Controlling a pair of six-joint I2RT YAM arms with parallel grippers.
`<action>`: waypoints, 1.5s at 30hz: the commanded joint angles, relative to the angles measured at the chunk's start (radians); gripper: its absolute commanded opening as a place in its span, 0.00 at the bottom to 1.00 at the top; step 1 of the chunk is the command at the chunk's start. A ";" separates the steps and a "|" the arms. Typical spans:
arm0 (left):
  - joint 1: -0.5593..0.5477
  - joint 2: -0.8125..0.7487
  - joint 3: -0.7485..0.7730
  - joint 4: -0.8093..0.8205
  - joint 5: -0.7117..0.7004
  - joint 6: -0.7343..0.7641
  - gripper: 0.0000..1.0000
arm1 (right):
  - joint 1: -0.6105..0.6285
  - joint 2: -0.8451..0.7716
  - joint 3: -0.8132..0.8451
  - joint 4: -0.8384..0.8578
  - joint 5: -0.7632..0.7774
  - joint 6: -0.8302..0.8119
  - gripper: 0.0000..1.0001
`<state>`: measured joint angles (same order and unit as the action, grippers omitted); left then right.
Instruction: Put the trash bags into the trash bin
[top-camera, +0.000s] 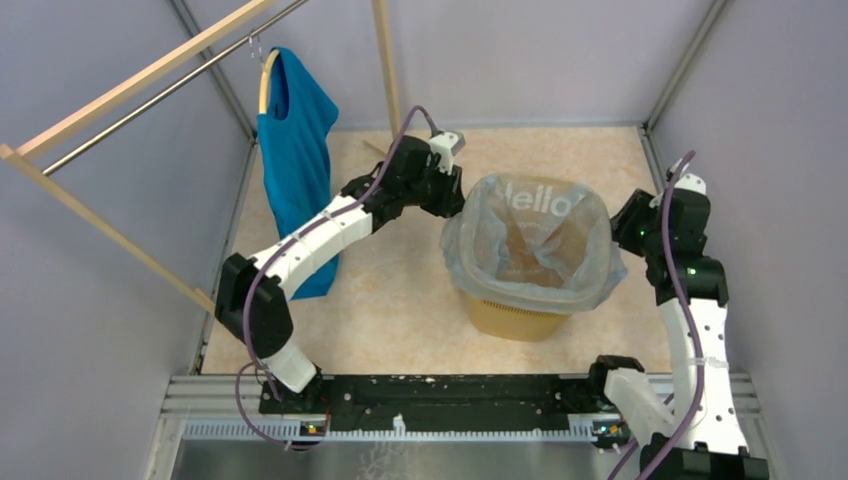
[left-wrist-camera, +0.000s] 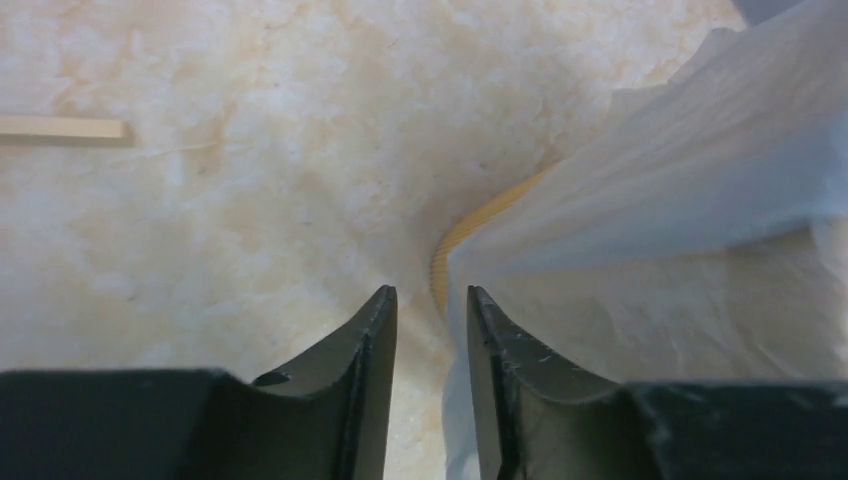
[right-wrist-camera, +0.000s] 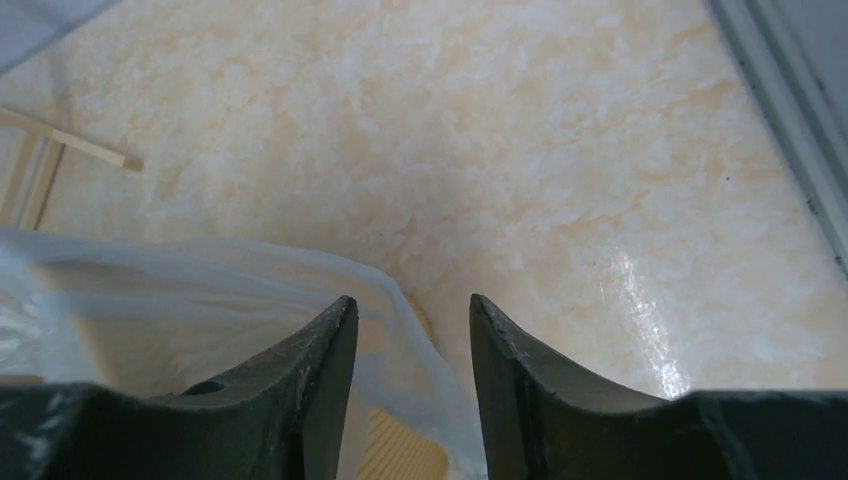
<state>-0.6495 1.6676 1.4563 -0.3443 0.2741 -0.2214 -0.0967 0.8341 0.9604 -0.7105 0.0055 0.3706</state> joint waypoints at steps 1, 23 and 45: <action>0.003 -0.157 -0.035 -0.048 -0.106 0.078 0.44 | -0.006 -0.045 0.172 -0.107 0.030 -0.070 0.46; 0.004 -0.332 -0.287 0.049 0.067 0.067 0.59 | 0.266 0.111 0.472 -0.069 -0.452 0.005 0.59; -0.003 -0.190 -0.286 0.018 0.080 0.034 0.29 | 0.689 0.311 0.144 0.369 0.370 0.024 0.45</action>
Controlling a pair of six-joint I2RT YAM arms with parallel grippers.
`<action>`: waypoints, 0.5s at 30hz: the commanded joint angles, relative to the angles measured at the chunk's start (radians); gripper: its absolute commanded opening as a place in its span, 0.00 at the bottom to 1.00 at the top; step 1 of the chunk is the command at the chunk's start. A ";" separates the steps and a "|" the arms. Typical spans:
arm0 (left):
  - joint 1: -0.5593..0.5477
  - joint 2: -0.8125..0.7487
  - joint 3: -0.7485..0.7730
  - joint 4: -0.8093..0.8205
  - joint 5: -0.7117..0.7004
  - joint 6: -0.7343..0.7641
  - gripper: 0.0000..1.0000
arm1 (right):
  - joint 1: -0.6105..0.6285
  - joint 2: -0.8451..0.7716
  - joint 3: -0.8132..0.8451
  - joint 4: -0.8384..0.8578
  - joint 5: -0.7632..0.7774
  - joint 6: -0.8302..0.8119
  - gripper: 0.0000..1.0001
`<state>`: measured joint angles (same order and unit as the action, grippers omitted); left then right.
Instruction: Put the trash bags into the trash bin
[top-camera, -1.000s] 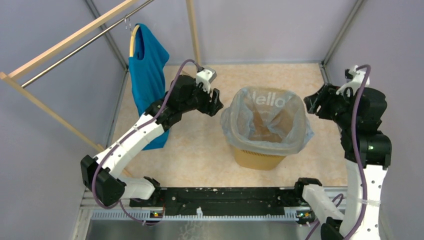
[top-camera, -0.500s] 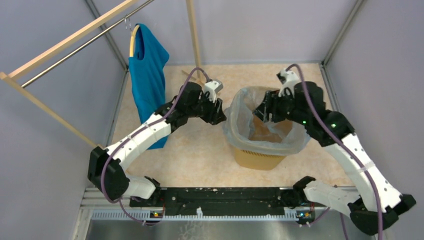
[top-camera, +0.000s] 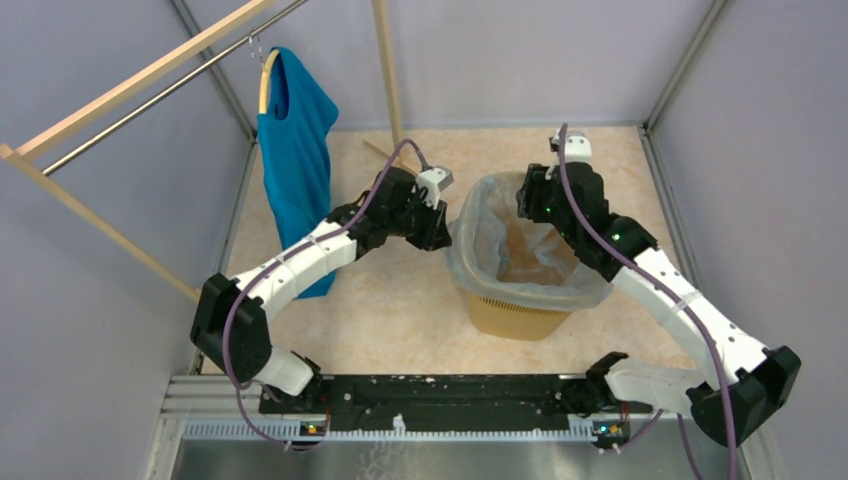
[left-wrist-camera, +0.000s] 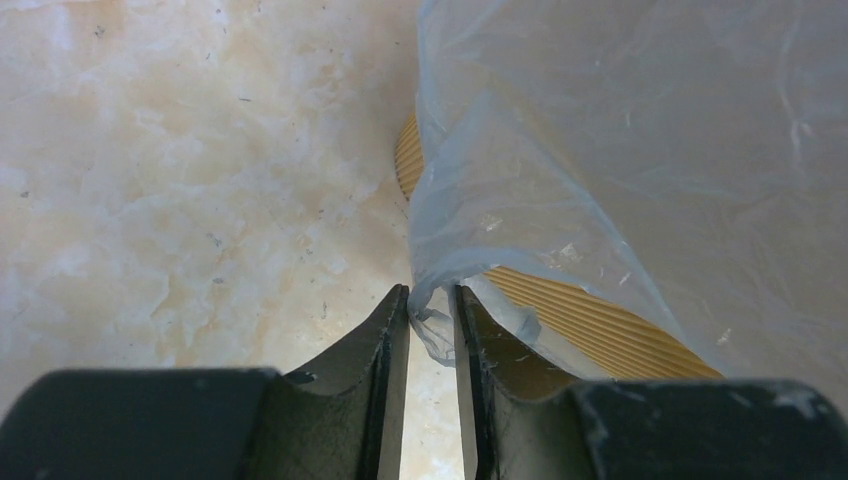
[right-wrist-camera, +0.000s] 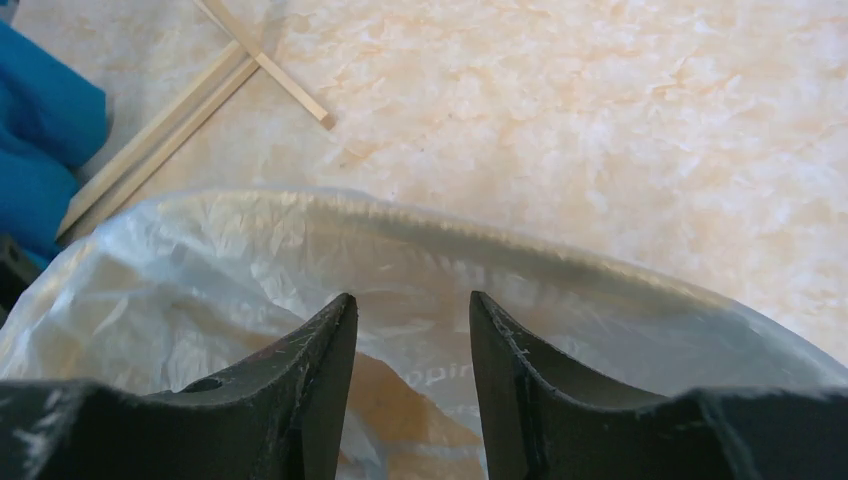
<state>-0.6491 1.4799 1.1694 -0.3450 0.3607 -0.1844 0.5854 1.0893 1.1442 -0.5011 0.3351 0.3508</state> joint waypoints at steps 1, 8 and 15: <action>-0.003 -0.003 0.001 0.019 -0.010 -0.003 0.28 | 0.006 0.072 -0.050 0.168 0.035 0.054 0.45; -0.010 0.001 0.002 0.016 -0.012 -0.004 0.27 | 0.008 0.084 -0.145 0.176 -0.002 0.097 0.44; -0.011 0.009 0.005 0.017 0.007 -0.007 0.27 | 0.008 0.028 0.021 -0.051 -0.049 -0.018 0.51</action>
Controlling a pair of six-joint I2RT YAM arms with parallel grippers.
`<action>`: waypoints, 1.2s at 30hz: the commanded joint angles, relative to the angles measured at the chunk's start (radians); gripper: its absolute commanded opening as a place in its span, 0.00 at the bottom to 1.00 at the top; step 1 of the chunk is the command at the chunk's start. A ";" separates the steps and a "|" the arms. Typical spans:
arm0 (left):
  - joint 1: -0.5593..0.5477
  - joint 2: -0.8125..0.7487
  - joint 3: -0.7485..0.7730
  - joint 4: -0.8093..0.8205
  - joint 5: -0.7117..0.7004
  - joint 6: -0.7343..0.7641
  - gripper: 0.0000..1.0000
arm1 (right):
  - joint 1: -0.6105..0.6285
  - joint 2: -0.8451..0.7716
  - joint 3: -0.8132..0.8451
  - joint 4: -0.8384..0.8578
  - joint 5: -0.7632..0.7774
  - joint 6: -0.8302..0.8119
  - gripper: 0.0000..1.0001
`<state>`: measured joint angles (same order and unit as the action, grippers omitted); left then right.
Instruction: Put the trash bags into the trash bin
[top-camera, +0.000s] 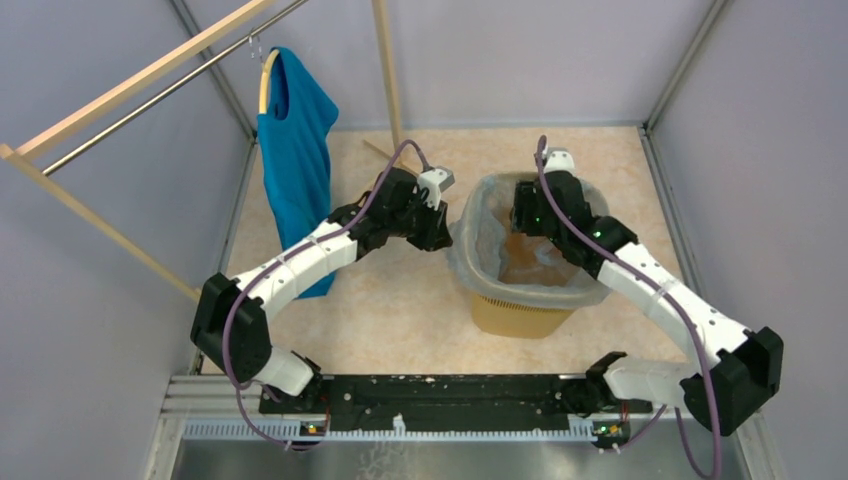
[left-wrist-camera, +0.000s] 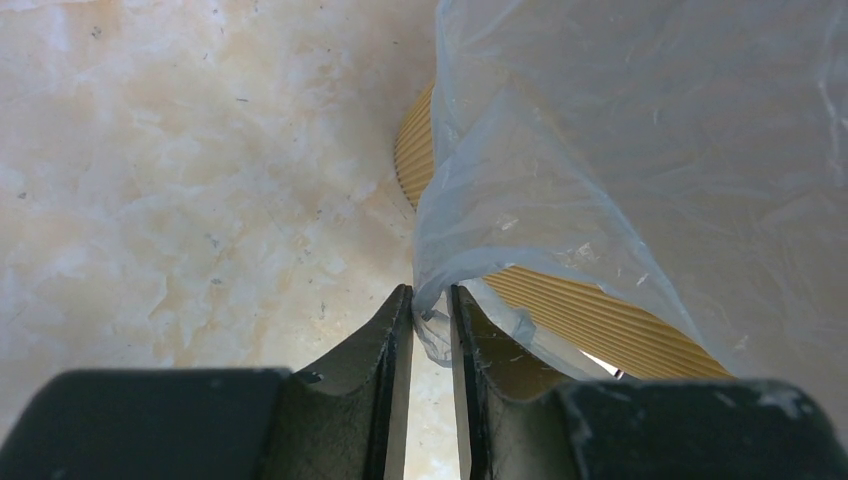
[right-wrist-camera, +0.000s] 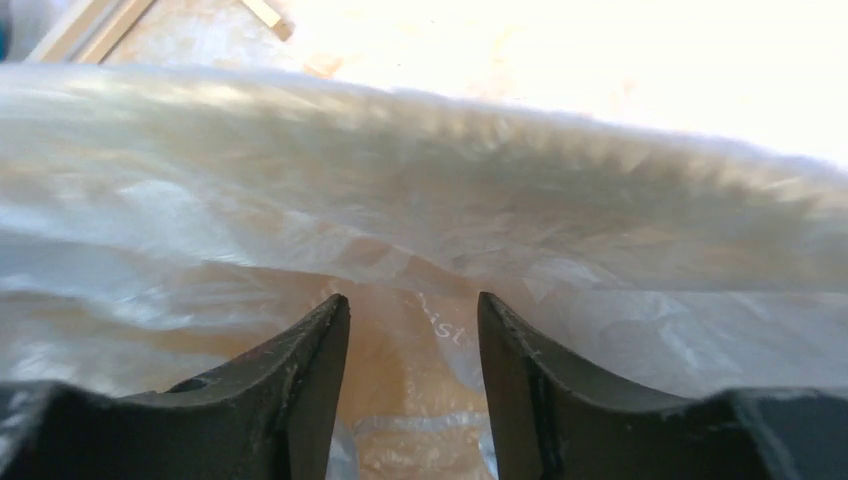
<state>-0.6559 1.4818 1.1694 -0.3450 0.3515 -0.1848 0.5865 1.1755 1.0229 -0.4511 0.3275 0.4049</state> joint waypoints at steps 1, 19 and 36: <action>-0.005 0.008 0.006 0.016 0.017 -0.007 0.26 | 0.007 -0.058 0.168 -0.147 -0.065 -0.093 0.54; -0.005 0.011 0.006 0.010 0.007 -0.002 0.29 | 0.047 0.067 0.101 -0.343 -0.218 -0.172 0.73; -0.011 0.021 0.005 0.007 -0.002 0.001 0.29 | 0.051 0.201 -0.074 -0.150 -0.190 -0.159 0.74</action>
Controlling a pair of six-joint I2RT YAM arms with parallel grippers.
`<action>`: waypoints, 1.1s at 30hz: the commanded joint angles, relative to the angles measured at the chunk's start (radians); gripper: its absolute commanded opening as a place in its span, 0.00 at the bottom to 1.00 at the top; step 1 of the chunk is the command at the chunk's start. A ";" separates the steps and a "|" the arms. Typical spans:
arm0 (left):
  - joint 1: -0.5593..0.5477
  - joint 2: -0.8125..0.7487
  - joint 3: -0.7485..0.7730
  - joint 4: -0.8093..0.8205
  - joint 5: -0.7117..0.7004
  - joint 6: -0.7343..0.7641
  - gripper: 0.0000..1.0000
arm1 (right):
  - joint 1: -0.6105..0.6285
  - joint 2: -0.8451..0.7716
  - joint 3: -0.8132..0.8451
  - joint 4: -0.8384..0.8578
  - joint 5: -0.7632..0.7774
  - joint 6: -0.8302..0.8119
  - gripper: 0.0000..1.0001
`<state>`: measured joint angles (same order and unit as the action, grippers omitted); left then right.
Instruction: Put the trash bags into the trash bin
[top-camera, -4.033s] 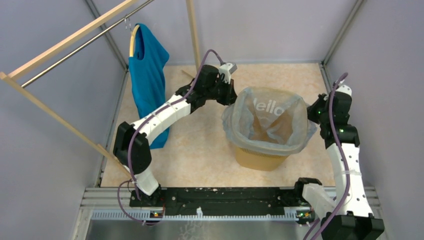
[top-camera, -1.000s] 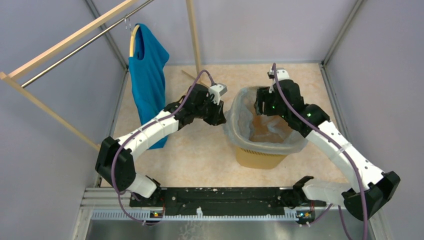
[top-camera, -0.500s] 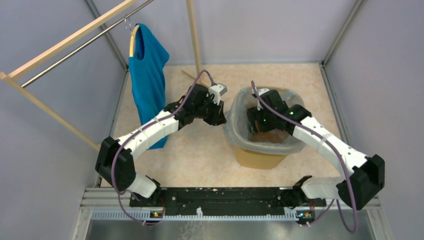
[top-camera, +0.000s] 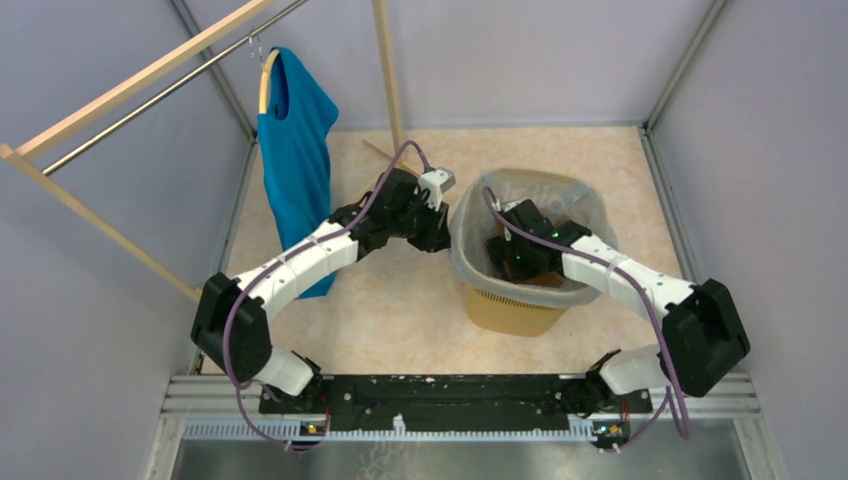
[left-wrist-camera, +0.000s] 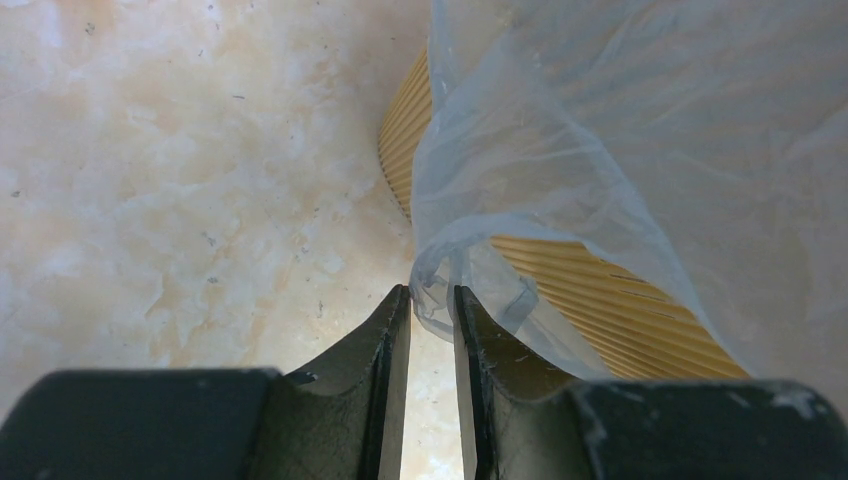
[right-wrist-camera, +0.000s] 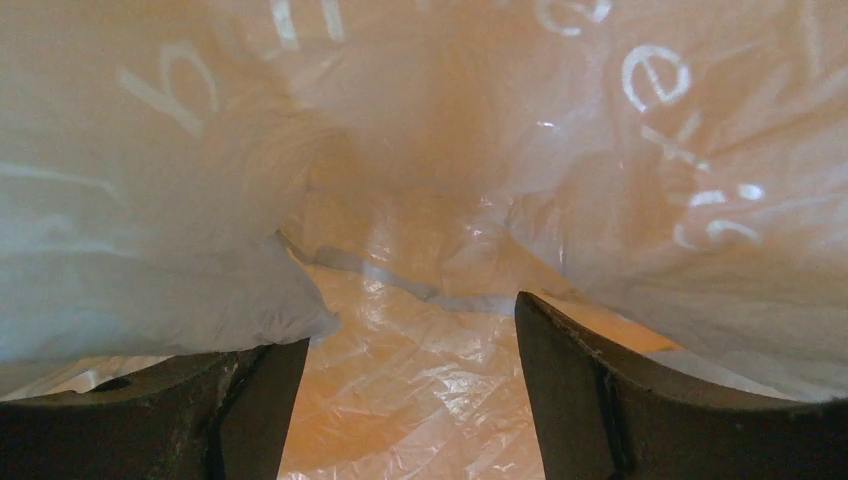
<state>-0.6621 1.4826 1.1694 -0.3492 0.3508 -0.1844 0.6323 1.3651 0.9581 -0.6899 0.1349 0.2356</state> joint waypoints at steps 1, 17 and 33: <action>-0.005 0.022 0.005 0.011 -0.001 0.002 0.29 | 0.006 0.012 -0.001 0.083 0.006 0.012 0.74; -0.007 0.030 0.027 -0.013 0.001 0.009 0.29 | 0.007 -0.200 0.138 -0.103 -0.053 0.051 0.78; -0.019 0.040 0.042 -0.043 -0.006 0.016 0.28 | 0.047 -0.010 -0.090 0.176 -0.016 0.099 0.80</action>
<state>-0.6724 1.5166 1.1782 -0.3950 0.3466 -0.1802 0.6666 1.3426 0.9081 -0.6292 0.0910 0.3008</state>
